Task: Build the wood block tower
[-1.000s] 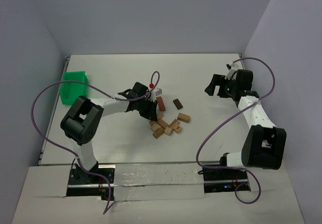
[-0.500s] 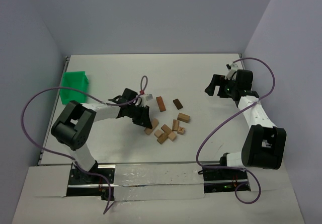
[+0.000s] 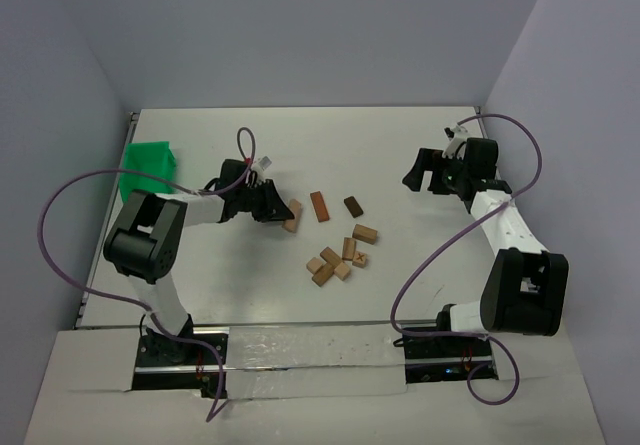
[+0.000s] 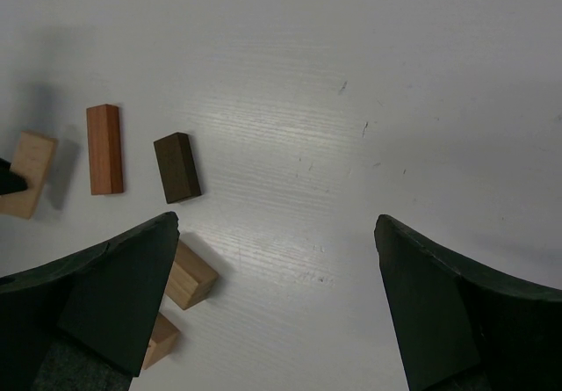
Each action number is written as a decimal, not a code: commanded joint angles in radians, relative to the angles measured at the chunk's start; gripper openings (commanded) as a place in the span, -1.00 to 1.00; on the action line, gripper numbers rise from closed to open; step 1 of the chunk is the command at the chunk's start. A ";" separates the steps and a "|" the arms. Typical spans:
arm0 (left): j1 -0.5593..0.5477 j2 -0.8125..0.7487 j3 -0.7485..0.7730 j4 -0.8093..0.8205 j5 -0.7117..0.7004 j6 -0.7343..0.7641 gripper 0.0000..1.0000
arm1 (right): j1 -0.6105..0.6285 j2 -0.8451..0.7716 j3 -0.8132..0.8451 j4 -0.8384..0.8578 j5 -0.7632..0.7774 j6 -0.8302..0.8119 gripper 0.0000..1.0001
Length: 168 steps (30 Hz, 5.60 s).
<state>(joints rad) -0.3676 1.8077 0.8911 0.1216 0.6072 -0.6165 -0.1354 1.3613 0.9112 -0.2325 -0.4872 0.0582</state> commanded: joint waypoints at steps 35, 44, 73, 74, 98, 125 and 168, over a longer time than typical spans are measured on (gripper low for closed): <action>-0.063 -0.020 0.154 -0.216 -0.292 0.142 -0.12 | 0.454 0.205 0.208 -0.055 0.120 -0.010 0.73; -0.057 -0.046 0.158 -0.324 -0.282 0.250 -0.54 | 0.573 0.416 0.317 -0.072 0.041 0.066 0.15; -0.083 0.132 0.225 -0.192 -0.100 0.123 -0.29 | 0.603 0.659 0.396 -0.036 -0.027 0.191 0.01; -0.083 0.135 0.227 -0.191 -0.099 0.121 -0.29 | 0.602 0.662 0.397 -0.035 -0.032 0.194 0.00; -0.098 0.222 0.281 -0.198 -0.133 0.073 -0.51 | 0.607 0.753 0.393 -0.054 -0.012 0.241 -0.71; -0.080 0.227 0.283 -0.231 -0.225 0.108 -0.51 | 0.612 0.780 0.387 -0.100 0.040 0.225 -0.79; -0.066 0.183 0.250 -0.223 -0.234 0.120 -0.50 | 0.584 0.746 0.329 -0.126 0.066 0.194 -0.85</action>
<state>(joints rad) -0.4385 1.9804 1.1601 -0.0937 0.4761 -0.5410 0.4397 2.0434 1.2995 -0.2790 -0.5719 0.3170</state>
